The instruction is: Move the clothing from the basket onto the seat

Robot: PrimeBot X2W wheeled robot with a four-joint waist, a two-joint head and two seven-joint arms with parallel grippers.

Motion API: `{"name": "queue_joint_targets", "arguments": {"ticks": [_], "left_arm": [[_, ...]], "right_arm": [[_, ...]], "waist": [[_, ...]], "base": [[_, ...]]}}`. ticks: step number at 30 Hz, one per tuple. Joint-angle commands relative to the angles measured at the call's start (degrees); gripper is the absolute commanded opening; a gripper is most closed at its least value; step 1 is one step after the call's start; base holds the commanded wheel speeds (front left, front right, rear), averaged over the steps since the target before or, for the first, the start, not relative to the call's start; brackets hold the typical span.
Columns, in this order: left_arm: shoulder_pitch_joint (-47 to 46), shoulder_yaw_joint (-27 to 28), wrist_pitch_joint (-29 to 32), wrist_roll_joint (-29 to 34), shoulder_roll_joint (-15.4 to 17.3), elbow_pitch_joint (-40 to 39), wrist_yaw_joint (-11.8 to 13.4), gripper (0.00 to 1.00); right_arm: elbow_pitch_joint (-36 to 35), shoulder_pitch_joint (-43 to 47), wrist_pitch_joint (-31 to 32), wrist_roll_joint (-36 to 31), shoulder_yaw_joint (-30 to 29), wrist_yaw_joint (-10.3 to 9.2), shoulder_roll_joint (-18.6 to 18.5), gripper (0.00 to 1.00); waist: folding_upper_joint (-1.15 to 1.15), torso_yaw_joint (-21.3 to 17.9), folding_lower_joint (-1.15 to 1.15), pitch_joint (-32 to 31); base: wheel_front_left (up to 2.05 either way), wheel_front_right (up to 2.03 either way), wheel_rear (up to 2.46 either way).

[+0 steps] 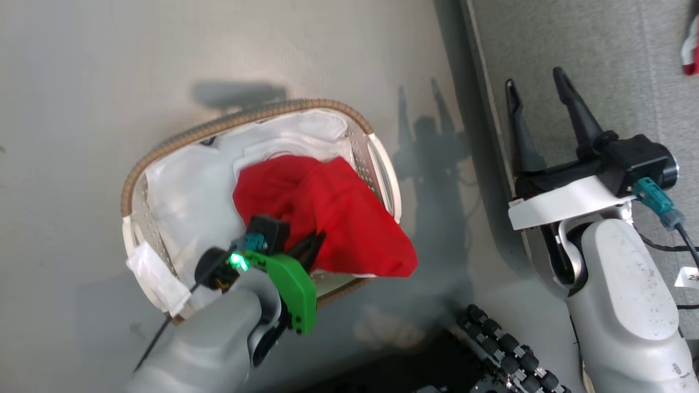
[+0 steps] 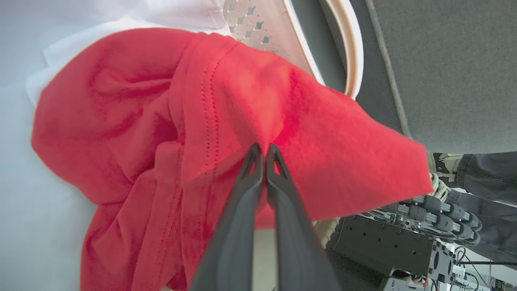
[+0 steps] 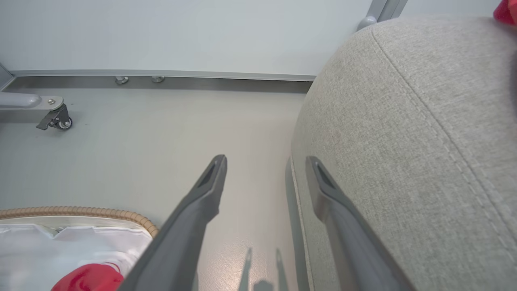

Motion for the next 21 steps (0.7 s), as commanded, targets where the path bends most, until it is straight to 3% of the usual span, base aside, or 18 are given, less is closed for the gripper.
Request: {"name": "queue_joint_targets", "arguments": {"ticks": [1,7,21], "left_arm": [[1.54,-0.01,-0.32,0.57,0.49,-0.3,-0.19,0.0],[4.66,3.84,-0.5,2.12,0.51,-3.18,-0.19,0.0],[16.13,20.47,-0.49,16.02,0.87,-13.03,-0.2,0.0]], "right_arm": [[0.69,-0.25,-0.01,-0.2,0.38,-0.07,-0.15,1.0],[3.1,0.86,-0.01,-1.08,1.05,-0.07,-0.17,1.0],[7.54,5.52,-0.01,-0.76,2.41,-0.06,-0.18,1.0]], "waist": [[0.0,0.23,0.0,-4.25],[0.0,2.04,0.0,-11.49],[0.0,7.21,0.0,-26.46]], "base": [[0.0,0.0,0.0],[0.0,0.0,0.0],[0.0,0.0,0.0]]}}
